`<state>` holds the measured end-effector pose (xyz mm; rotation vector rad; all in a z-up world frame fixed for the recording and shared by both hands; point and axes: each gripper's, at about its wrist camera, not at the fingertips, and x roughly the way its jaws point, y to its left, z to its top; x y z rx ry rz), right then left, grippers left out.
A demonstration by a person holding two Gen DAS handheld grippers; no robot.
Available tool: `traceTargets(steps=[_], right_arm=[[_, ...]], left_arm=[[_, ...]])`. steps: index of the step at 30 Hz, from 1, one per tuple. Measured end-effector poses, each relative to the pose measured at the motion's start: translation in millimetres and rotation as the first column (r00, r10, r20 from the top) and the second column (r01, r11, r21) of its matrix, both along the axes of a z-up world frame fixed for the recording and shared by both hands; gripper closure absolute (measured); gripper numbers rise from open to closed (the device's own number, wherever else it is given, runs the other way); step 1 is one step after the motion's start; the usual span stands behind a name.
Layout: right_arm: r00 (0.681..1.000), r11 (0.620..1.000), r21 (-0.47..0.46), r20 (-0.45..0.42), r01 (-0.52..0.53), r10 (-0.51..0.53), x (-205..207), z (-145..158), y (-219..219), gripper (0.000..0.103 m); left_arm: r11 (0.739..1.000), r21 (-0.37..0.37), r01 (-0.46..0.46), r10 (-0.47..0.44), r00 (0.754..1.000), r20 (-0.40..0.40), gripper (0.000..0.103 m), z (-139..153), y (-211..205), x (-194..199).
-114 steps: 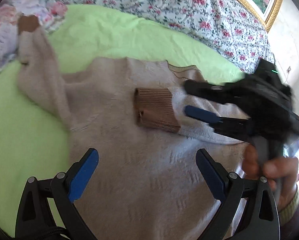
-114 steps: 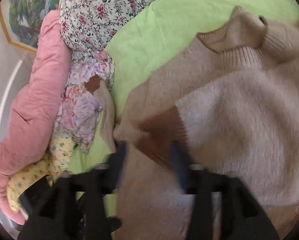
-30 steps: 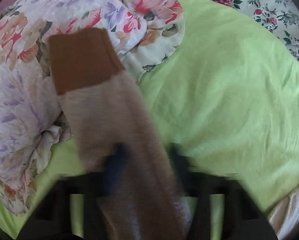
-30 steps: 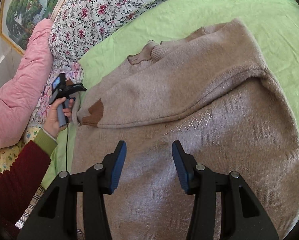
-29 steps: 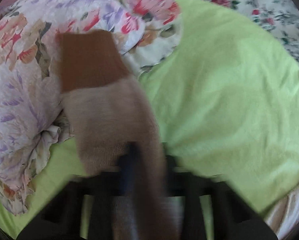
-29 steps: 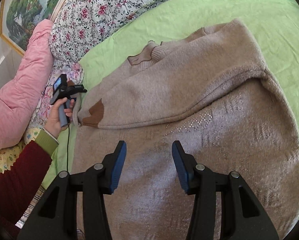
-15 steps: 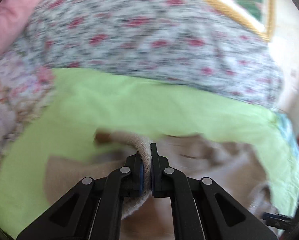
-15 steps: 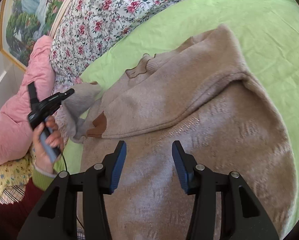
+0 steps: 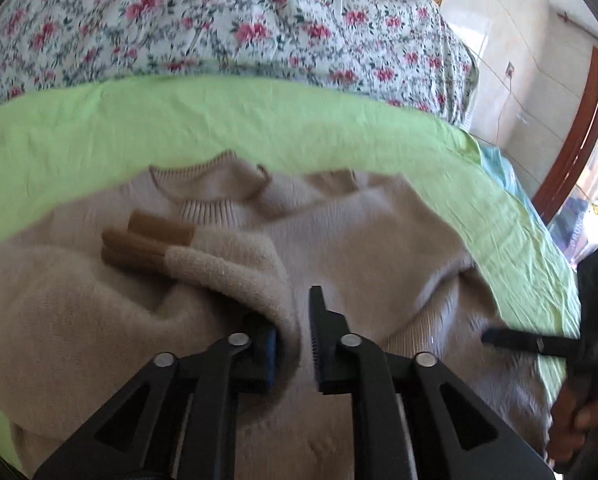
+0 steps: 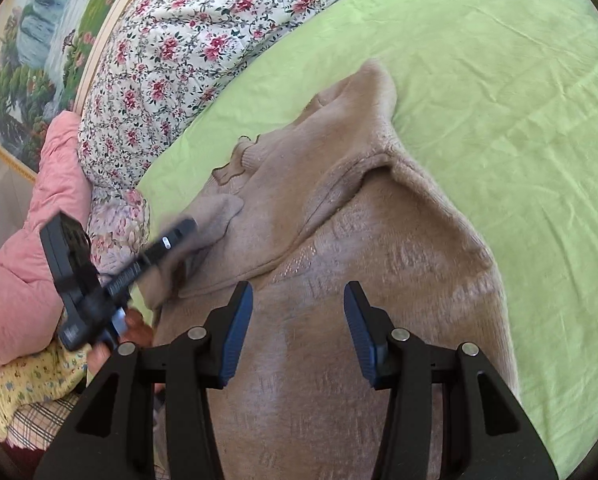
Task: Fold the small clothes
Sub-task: 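Fold the sleeve with the left gripper across the sweater body and release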
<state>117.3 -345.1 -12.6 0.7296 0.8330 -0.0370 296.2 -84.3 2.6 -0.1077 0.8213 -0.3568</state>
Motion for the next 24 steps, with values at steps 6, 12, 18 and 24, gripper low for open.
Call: traceTargets(steps=[6,12,18,24], right_arm=[[0.996,0.996,-0.024,0.023,-0.082,0.083,53.8,6.2,20.8,0.053],[0.980,0.972,-0.121,-0.011,-0.200,0.200,118.6,15.8,69.7,0.053],[0.915,0.848,-0.353,-0.059,-0.394,0.400,155.2,23.6,155.3,0.051],[0.879,0.669,-0.576,-0.233,-0.470,0.417,177.8,-14.6,201.4,0.051]], left_arm=[[0.999,0.020,-0.043,0.043,0.999,0.007,0.052,2.6,43.1,-45.5],[0.980,0.088,-0.178,0.175,0.984,0.032,0.042,11.4,103.2,-83.8],[0.915,0.166,-0.369,0.378,0.926,-0.025,0.042,-11.2,177.6,-96.6],[0.900,0.261,-0.350,0.385,0.918,-0.096,0.042,-37.6,187.5,-75.7]])
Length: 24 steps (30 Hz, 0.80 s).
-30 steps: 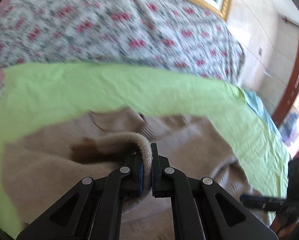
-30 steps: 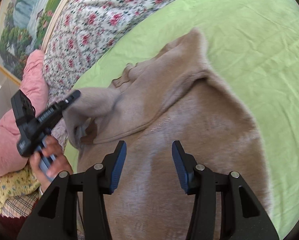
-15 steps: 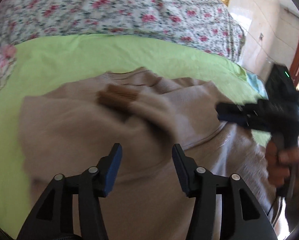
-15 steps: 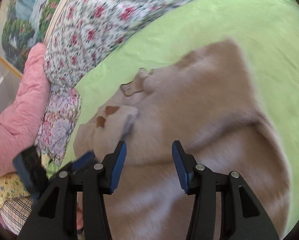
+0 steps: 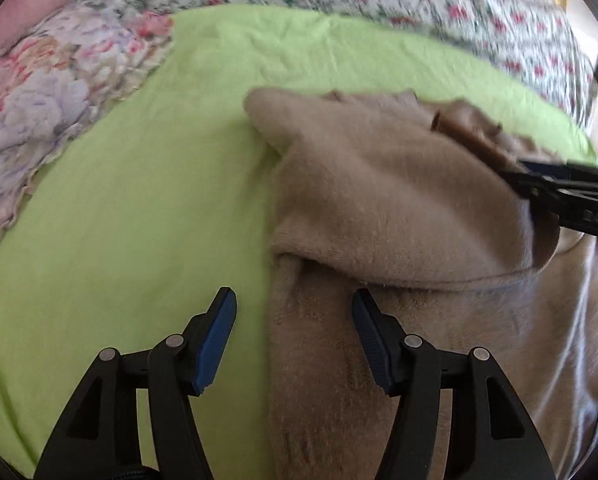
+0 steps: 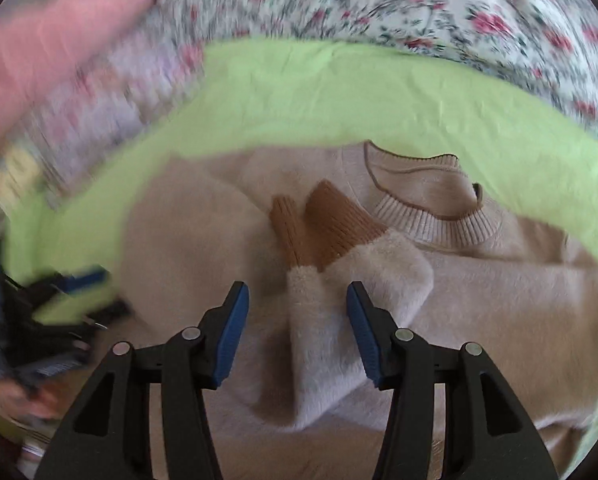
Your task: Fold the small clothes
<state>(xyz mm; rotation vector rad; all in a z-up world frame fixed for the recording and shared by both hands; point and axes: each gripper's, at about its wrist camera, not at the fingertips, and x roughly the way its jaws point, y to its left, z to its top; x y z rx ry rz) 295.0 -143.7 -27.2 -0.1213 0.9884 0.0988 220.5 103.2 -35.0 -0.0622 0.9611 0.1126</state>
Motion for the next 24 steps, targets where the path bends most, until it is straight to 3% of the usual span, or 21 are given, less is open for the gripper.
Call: traceTargets(steps=[2,3,4,7,9,12,16,18,24], right_arm=[[0.999,0.999,-0.015,0.021,0.049,-0.049,1.3,-5.1,-8.7,0.065],[0.996,0.996,0.036,0.021,0.083,-0.083,1.1,-3.3,-20.6,0.086],[0.993,0.990,0.089,0.036,0.111,-0.115,-1.2,2.1,-31.6,0.092],[0.946,0.940,0.289,0.208,0.184,-0.249,-29.4,40.3,-75.4,0.096],[0.875,0.871,0.420,0.283,0.256,-0.393,-58.6,58.3,-116.8,0.096],[0.826,0.795,0.483,0.222,0.368,-0.517,-78.7,42.2,-159.9,0.096],[0.829,0.713,0.523,0.020,0.468,-0.559,-87.1,-8.4,-190.6,0.097],[0.820,0.671,0.558,-0.031,0.489,-0.572,-95.5,-19.2,-197.1,0.097],[0.804,0.614,0.620,-0.046,0.489,-0.593,-101.1,-16.8,-202.7,0.088]], left_arm=[[0.999,0.032,-0.011,0.011,1.000,0.012,0.042,0.0,-2.6,8.9],[0.999,0.037,-0.022,0.021,1.000,0.017,0.042,0.6,-2.7,14.5],[0.998,0.045,-0.045,0.044,0.999,0.025,0.042,2.3,-0.6,20.9],[0.990,0.058,-0.130,0.128,0.991,0.030,0.042,5.5,6.4,35.9],[0.984,0.031,-0.173,0.172,0.985,0.027,0.041,4.6,10.1,38.1],[0.978,-0.017,-0.207,0.208,0.978,0.021,0.041,1.5,11.1,32.4],[0.974,-0.003,-0.227,0.227,0.974,0.024,0.041,1.8,2.9,24.2],[0.971,-0.029,-0.239,0.240,0.971,0.016,0.041,2.7,7.8,23.8],[0.956,-0.108,-0.273,0.276,0.961,0.009,0.041,3.2,22.8,22.7]])
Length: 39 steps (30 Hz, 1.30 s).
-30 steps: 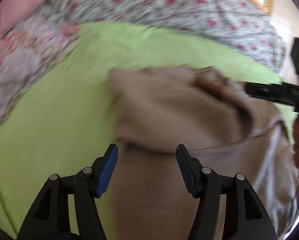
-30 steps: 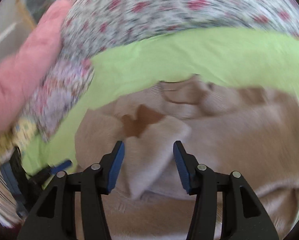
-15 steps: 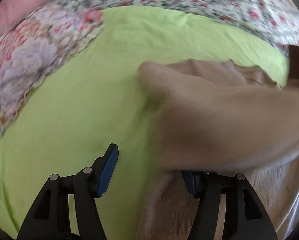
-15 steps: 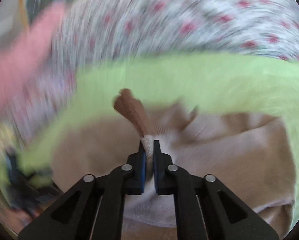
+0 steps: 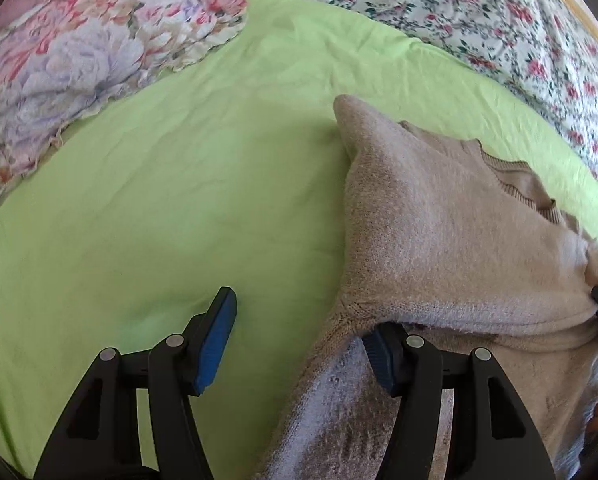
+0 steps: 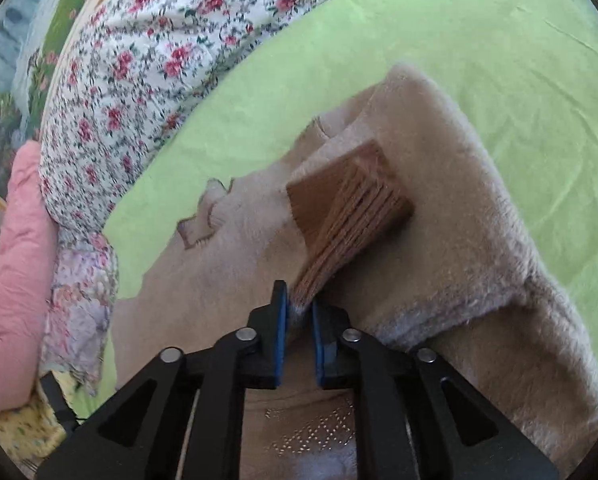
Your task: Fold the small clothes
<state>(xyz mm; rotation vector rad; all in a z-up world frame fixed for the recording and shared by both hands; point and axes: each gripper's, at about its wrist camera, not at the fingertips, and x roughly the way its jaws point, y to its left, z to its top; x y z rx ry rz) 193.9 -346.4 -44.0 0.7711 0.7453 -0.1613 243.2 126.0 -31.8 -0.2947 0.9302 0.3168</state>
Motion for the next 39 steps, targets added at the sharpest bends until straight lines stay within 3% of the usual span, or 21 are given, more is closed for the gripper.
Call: traceTargets(steps=[3,4,7,9,12,15,20,21,25,31,32,33,34,35,39], right_arm=[[1.000,1.000,0.011,-0.014,0.015,-0.015,5.9,-5.3,-4.4,0.088],[1.000,1.000,-0.011,-0.014,0.012,-0.012,5.7,-2.3,-3.2,0.095],[0.999,0.994,-0.107,0.052,0.016,-0.011,-4.7,19.3,5.9,0.095],[0.999,0.989,-0.148,0.036,0.021,-0.015,-7.3,22.9,9.4,0.095],[0.997,0.994,-0.108,-0.077,-0.008,0.000,-3.6,1.3,5.4,0.095],[0.998,0.996,-0.090,-0.067,-0.005,-0.001,-12.7,0.0,4.5,0.095],[0.998,0.996,-0.088,-0.068,-0.010,0.004,-25.7,8.7,6.6,0.088],[0.998,0.996,-0.089,-0.060,-0.006,0.001,-30.4,11.4,6.9,0.085],[0.999,0.993,-0.112,-0.023,0.029,-0.031,-50.9,23.9,11.0,0.072],[0.999,0.993,-0.109,-0.008,0.048,-0.049,-71.1,31.9,9.4,0.069],[0.998,0.993,-0.103,-0.012,0.053,-0.054,-72.9,31.9,8.2,0.068],[0.998,0.994,-0.095,-0.016,0.052,-0.054,-73.8,31.6,7.2,0.068],[0.999,0.995,-0.091,-0.019,0.049,-0.051,-74.4,31.5,6.4,0.068],[0.999,0.995,-0.092,-0.021,0.048,-0.050,-75.0,32.1,5.8,0.068],[0.998,0.993,-0.104,-0.010,0.053,-0.054,-77.3,36.4,5.5,0.068]], left_arm=[[0.998,-0.056,-0.025,0.025,1.000,0.008,0.041,-1.3,9.0,-0.3],[0.997,-0.066,-0.027,0.027,1.000,0.010,0.041,-0.8,9.7,-0.5],[0.997,-0.077,-0.020,0.021,1.000,0.012,0.041,-0.8,10.2,-0.7],[0.997,-0.078,-0.009,0.010,1.000,0.007,0.041,-1.2,10.7,-0.2],[0.997,-0.073,0.023,-0.023,1.000,-0.005,0.041,-0.5,10.6,-0.8],[0.992,-0.082,0.097,-0.098,0.995,-0.015,0.042,3.8,8.6,-7.6],[0.954,-0.220,0.204,-0.193,0.979,0.072,0.035,20.8,22.4,-22.5],[0.947,-0.240,0.212,-0.197,0.977,0.087,0.029,25.2,26.4,-19.0],[0.934,-0.274,0.227,-0.210,0.974,0.089,0.022,29.9,30.4,12.6],[0.926,-0.298,0.234,-0.242,0.970,0.010,0.024,6.9,23.8,83.9],[0.931,-0.285,0.230,-0.239,0.971,0.003,0.026,3.7,22.6,91.4],[0.938,-0.259,0.230,-0.236,0.972,0.008,0.043,3.1,20.4,96.2],[0.942,-0.228,0.245,-0.246,0.969,0.026,0.088,4.5,16.8,99.0],[0.941,-0.226,0.250,-0.249,0.968,0.034,0.095,5.9,15.3,99.7],[0.966,-0.150,0.209,-0.199,0.977,0.077,0.095,15.9,11.0,92.2]])
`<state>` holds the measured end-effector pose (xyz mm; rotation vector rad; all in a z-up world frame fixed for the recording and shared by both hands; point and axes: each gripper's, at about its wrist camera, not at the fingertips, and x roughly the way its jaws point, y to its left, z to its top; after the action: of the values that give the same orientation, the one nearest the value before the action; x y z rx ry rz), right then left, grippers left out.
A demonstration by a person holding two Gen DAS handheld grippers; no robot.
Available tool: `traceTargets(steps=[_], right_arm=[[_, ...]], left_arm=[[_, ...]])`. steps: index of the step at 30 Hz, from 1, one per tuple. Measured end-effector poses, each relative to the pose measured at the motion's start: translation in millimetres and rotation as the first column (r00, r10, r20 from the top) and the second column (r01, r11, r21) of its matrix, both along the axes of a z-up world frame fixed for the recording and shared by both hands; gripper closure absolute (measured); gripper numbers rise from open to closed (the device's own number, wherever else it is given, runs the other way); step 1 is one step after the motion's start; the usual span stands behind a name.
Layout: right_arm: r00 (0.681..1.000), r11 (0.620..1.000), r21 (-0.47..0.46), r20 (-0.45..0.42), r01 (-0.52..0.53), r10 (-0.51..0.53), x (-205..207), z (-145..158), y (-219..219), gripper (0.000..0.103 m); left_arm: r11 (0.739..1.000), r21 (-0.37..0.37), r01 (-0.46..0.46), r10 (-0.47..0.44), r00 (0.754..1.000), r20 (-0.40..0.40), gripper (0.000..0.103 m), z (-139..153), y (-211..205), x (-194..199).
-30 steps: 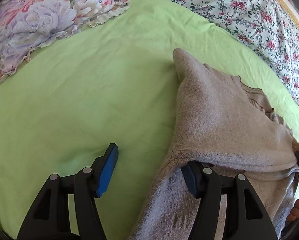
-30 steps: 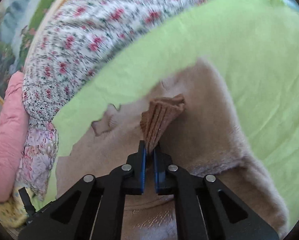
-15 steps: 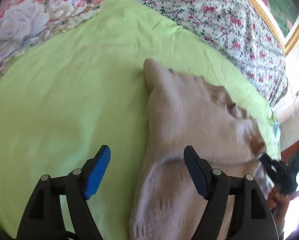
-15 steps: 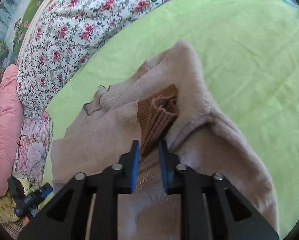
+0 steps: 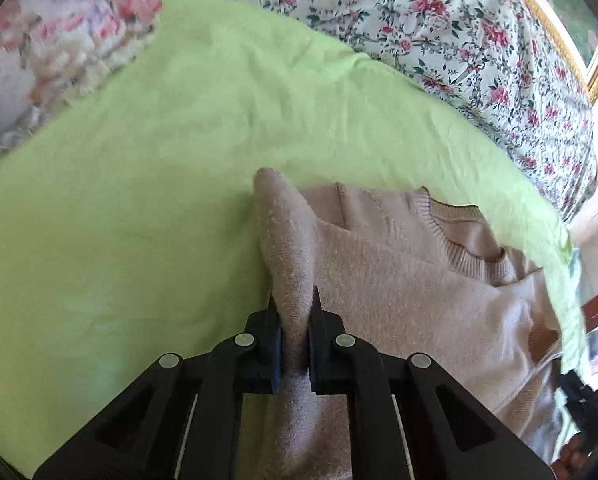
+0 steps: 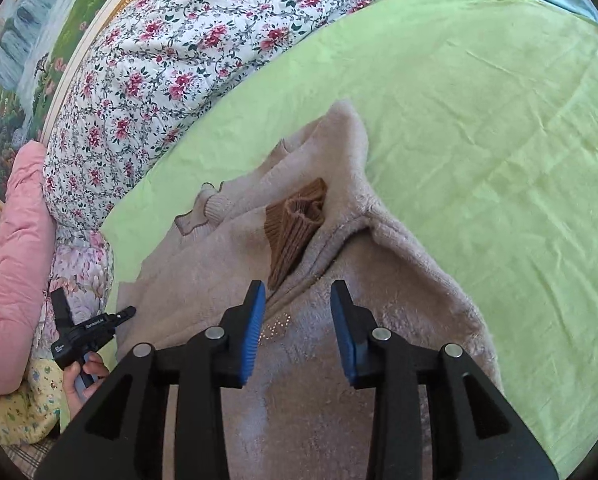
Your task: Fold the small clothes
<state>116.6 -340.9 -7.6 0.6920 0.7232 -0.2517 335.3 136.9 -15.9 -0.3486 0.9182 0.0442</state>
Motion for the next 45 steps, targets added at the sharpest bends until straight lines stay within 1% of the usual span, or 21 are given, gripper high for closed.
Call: traceTargets(steps=[2,3,4,5,6,7,11,14,16,18,22,25,29,30,33,34,38,42,45], right_arm=[[1.000,1.000,-0.008,0.002,-0.011,0.011,4.7,1.2,0.0,0.068],[0.999,0.999,-0.016,-0.001,-0.032,0.032,10.9,2.2,0.2,0.067],[0.999,0.999,-0.025,-0.007,-0.049,0.048,17.7,4.4,-0.3,0.067],[0.998,0.997,-0.037,-0.013,-0.061,0.061,24.4,8.2,-0.6,0.067],[0.997,0.996,-0.047,-0.012,-0.073,0.073,29.4,11.9,-0.6,0.067],[0.997,0.995,-0.057,-0.005,-0.082,0.082,33.9,17.2,-0.9,0.067],[0.994,0.993,-0.069,0.033,-0.098,0.101,34.1,34.8,2.5,0.067],[0.992,0.990,-0.068,0.033,-0.121,0.124,21.6,37.3,11.9,0.061],[0.988,0.986,-0.066,0.013,-0.153,0.154,8.3,34.0,19.8,0.055],[0.984,0.982,-0.066,-0.009,-0.176,0.176,-10.1,29.1,27.0,0.054],[0.975,0.973,-0.072,-0.051,-0.219,0.215,-46.9,20.6,38.2,0.053],[0.972,0.971,-0.067,-0.066,-0.232,0.227,-72.0,15.4,42.0,0.053],[0.965,0.964,-0.057,-0.070,-0.258,0.254,-101.8,11.5,44.8,0.052],[0.963,0.963,-0.053,-0.067,-0.265,0.262,-106.0,11.1,45.4,0.052],[0.955,0.956,-0.037,-0.059,-0.292,0.289,-122.2,10.8,45.1,0.052],[0.953,0.953,-0.034,-0.058,-0.301,0.299,-128.0,10.8,44.5,0.052],[0.946,0.946,-0.034,-0.060,-0.321,0.319,-149.1,10.0,41.7,0.052],[0.940,0.941,-0.012,-0.049,-0.339,0.338,-173.5,6.9,34.5,0.052],[0.935,0.935,0.002,-0.041,-0.353,0.353,-190.3,3.7,27.7,0.052]], left_arm=[[0.999,0.026,0.033,-0.032,0.999,-0.026,0.091,-5.6,-6.1,0.6],[0.998,0.038,0.055,-0.053,0.998,-0.036,0.087,-6.7,-9.0,-0.2],[0.997,0.048,0.063,-0.062,0.997,-0.035,0.078,-5.0,-10.6,-2.3],[0.996,0.047,0.078,-0.077,0.997,-0.029,0.071,-1.3,-11.4,-6.6],[0.996,0.044,0.078,-0.077,0.997,-0.021,0.053,2.4,-10.8,-12.8],[0.996,0.046,0.070,-0.069,0.997,-0.017,0.039,4.7,-10.6,-17.9],[0.997,0.031,0.067,-0.067,0.998,-0.009,0.038,9.8,-9.1,-57.8],[0.997,0.003,0.075,-0.075,0.997,-0.023,0.038,8.6,-13.2,-97.1],[0.996,-0.019,0.084,-0.085,0.996,-0.037,0.038,6.1,-17.5,-127.6],[0.994,-0.033,0.102,-0.103,0.993,-0.054,0.038,2.8,-22.7,-160.3],[0.992,-0.023,0.121,-0.123,0.989,-0.079,0.037,-1.7,-33.4,-219.4],[0.991,-0.078,0.111,-0.119,0.988,-0.098,0.037,-6.7,-37.9,-256.2],[0.989,-0.097,0.113,-0.122,0.988,-0.095,0.037,-9.2,-48.5,-303.9],[0.988,-0.111,0.111,-0.122,0.988,-0.094,0.037,-10.3,-50.4,-314.9],[0.981,-0.158,0.113,-0.128,0.987,-0.094,0.036,-14.8,-54.5,-340.2],[0.980,-0.162,0.113,-0.129,0.987,-0.094,0.036,-16.1,-56.5,-345.4],[0.979,-0.157,0.132,-0.146,0.986,-0.083,0.036,-23.2,-66.6,-373.9],[0.974,-0.148,0.170,-0.181,0.982,-0.061,0.035,-28.7,-78.0,-391.3],[0.967,-0.164,0.197,-0.206,0.978,-0.039,0.036,-31.7,-83.6,-397.2]])
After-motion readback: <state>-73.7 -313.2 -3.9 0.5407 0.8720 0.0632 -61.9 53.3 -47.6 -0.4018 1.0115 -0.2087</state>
